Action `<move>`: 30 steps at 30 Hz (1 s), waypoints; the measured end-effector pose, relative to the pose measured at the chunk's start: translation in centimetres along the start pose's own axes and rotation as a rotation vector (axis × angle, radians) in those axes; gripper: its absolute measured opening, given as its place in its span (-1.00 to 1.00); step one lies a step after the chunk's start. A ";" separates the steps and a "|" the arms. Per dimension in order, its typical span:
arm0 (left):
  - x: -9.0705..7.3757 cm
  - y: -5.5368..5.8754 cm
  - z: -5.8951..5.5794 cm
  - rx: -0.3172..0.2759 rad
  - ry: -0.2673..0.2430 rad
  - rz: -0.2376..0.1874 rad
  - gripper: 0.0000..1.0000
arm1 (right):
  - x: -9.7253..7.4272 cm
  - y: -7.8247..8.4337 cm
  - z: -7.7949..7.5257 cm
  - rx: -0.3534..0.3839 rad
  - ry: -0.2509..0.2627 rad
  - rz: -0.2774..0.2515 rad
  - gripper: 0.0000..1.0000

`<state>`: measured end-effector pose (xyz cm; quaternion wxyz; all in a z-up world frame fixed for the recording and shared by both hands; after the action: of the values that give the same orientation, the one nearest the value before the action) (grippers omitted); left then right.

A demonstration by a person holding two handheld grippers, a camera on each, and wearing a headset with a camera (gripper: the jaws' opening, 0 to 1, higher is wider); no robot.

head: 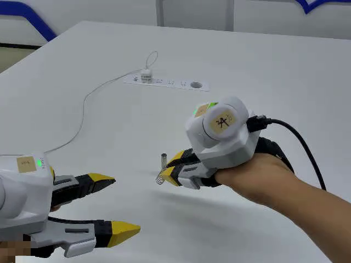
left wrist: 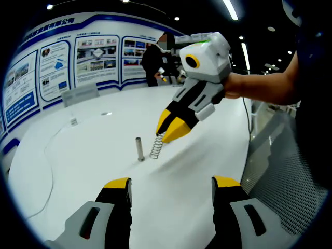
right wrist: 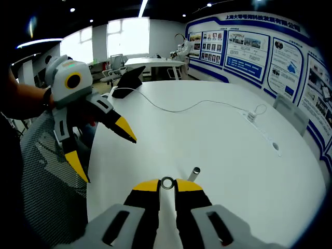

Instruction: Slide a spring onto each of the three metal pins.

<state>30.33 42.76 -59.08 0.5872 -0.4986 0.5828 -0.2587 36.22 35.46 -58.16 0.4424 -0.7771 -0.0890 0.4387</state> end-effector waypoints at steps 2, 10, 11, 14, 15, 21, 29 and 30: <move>0.0 0.0 0.0 0.001 0.000 -0.001 0.28 | -0.3 -0.4 -0.4 -0.004 0.006 -0.005 -0.77; -0.1 -0.1 0.1 0.002 -0.003 -0.009 0.28 | -1.3 -2.2 -2.7 -0.002 0.041 -0.017 -0.77; -0.1 -0.1 0.1 0.002 -0.004 -0.010 0.28 | -1.3 -2.4 -3.0 -0.003 0.045 -0.018 -0.77; -0.1 -0.1 0.1 0.002 -0.005 -0.011 0.28 | -1.1 -2.8 -3.9 -0.007 0.053 -0.014 -0.77; -0.1 -0.1 0.1 0.002 -0.005 -0.010 0.28 | -0.9 -2.9 -4.1 -0.009 0.054 -0.009 -0.77; -0.2 -0.2 0.2 0.000 -0.009 -0.015 0.28 | 0.0 -3.0 -4.7 -0.023 0.040 0.030 -0.77; -0.2 -0.2 0.3 -0.002 -0.015 -0.017 0.28 | 0.9 -3.0 -4.4 -0.057 0.001 0.087 -0.77; -0.2 -0.2 0.3 -0.002 -0.016 -0.017 0.28 | 0.9 -3.0 -4.4 -0.060 -0.001 0.092 -0.77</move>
<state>30.62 42.95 -58.85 0.5892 -0.5061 0.5740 -0.2591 40.88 35.07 -55.43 0.3981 -0.7931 -0.0664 0.4561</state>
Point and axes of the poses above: the centre of the closed fingertips' face, and the gripper's own axes: x roughly forward along the fingers, z roughly to its left, y roughly out of its underside, the point moved 2 cm from there along -x, roughly backward along the fingers, and after that the axes turned 15 degrees about y, right-handed, at the moved point
